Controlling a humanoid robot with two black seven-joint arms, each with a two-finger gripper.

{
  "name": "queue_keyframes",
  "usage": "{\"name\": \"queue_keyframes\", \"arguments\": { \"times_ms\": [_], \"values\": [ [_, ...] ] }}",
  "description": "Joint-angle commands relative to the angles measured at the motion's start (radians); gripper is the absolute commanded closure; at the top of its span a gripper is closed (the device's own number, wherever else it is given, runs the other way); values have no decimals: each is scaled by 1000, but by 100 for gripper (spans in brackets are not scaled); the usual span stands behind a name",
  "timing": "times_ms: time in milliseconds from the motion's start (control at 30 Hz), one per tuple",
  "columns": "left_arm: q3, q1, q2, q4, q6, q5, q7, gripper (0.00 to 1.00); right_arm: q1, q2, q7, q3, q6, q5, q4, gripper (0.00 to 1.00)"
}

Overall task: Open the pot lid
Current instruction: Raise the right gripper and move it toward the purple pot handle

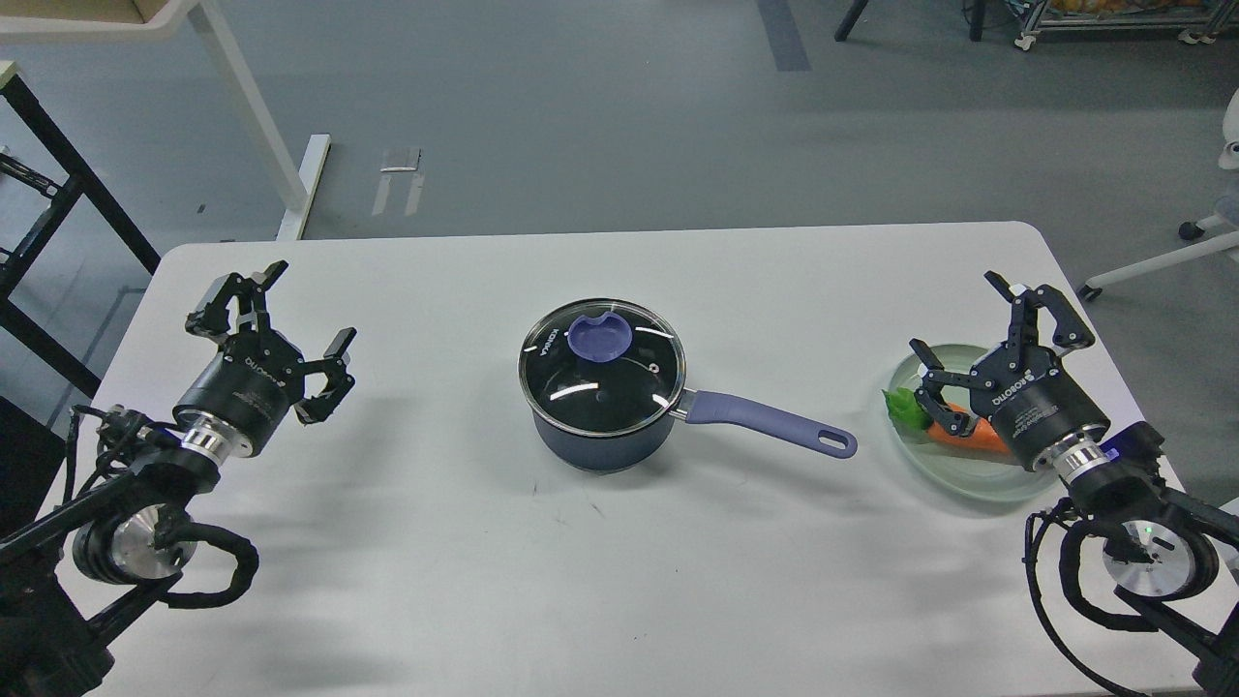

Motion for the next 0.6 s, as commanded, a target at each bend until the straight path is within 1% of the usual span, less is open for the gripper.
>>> {"name": "queue_keyframes", "arguments": {
  "times_ms": [0,133,233,367,433,567],
  "values": [
    [-6,1,2,-2,-2,0,-4,1,1,9,0,0,-4,-1,-2,0],
    [-6,1,2,-2,-2,0,2,1,1,9,0,0,-9,-4,-2,0],
    [-6,1,13,0,-3,0,1,1,20,-21,0,3,-9,-47,7,0],
    [-6,-1,39,-2,-5,0,-4,1,173,-168,0,-6,-9,-231,47,0],
    [-6,-2,42,-2,-7,0,-4,1,242,-218,0,-38,-9,-349,73,0],
    [-6,-10,42,-2,-7,0,-4,1,455,-293,0,-179,-8,-622,136,0]
  ]
}}
